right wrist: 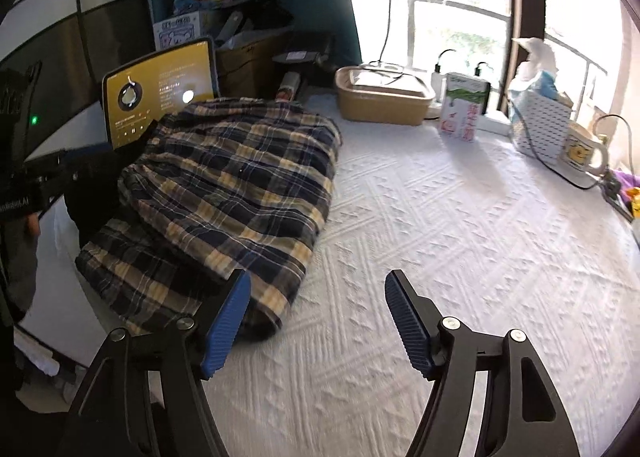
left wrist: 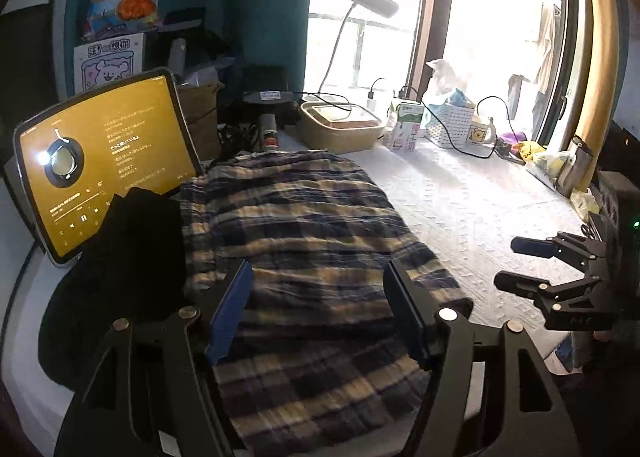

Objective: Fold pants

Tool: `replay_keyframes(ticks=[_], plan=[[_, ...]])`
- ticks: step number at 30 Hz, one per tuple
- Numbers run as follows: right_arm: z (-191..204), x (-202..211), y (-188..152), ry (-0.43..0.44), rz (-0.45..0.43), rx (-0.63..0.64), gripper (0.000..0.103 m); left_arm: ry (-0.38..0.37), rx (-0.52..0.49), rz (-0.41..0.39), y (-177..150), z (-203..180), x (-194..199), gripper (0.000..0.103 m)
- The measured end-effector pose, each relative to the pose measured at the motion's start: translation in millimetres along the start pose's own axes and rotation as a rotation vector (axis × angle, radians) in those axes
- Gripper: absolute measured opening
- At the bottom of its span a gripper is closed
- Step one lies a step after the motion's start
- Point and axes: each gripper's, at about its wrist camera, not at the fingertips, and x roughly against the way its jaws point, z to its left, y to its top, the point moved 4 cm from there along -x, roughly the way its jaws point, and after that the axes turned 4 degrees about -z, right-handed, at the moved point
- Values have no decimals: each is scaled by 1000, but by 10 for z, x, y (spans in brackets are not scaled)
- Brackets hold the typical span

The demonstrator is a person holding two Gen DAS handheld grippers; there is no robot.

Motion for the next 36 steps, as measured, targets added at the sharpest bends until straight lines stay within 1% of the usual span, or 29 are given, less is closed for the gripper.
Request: replay_keyframes(ticks=[3, 7, 9, 11, 13, 14, 15, 16, 18, 19, 21, 23, 26, 29, 32, 36], plan=[[-49, 168, -35, -21, -23, -8, 73, -22, 14, -3, -41, -92, 54, 68], [-112, 396, -80, -46, -53, -18, 74, -24, 38, -26, -49, -182, 166, 68], [-141, 523, -96, -64, -75, -23, 74, -18, 20, -44, -34, -243, 225, 68], [-156, 646, -107, -83, -99, -26, 75, -32, -10, -52, -13, -328, 277, 68], [-177, 810, -121, -101, -127, -25, 78, -44, -38, -69, 16, -426, 346, 69], [-193, 875, -119, -113, -137, -28, 83, -47, -55, -81, 33, -486, 388, 71], [-212, 948, -118, -127, -149, -32, 86, -50, -70, -91, 44, -535, 419, 75], [-232, 1047, -121, -144, -164, -35, 86, -53, -86, -109, 65, -603, 465, 76], [-260, 1201, -116, -170, -191, -34, 86, -64, -104, -138, 108, -716, 547, 83], [-271, 1272, -114, -182, -203, -34, 86, -76, -107, -150, 126, -782, 591, 85], [-292, 1420, -105, -202, -233, -35, 86, -93, -104, -165, 153, -897, 672, 92], [-309, 1568, -93, -222, -262, -39, 87, -109, -78, -183, 179, -1005, 771, 92], [-324, 1768, -71, -252, -306, -42, 90, -144, -41, -235, 217, -1137, 933, 94], [-316, 1962, -37, -283, -355, -34, 95, -126, -49, -300, 257, -1227, 1077, 95], [-301, 2144, 7, -308, -406, -22, 98, -105, -50, -355, 318, -1227, 1198, 98], [-289, 2359, 44, -327, -473, -13, 101, -111, -24, -443, 388, -1189, 1397, 99]])
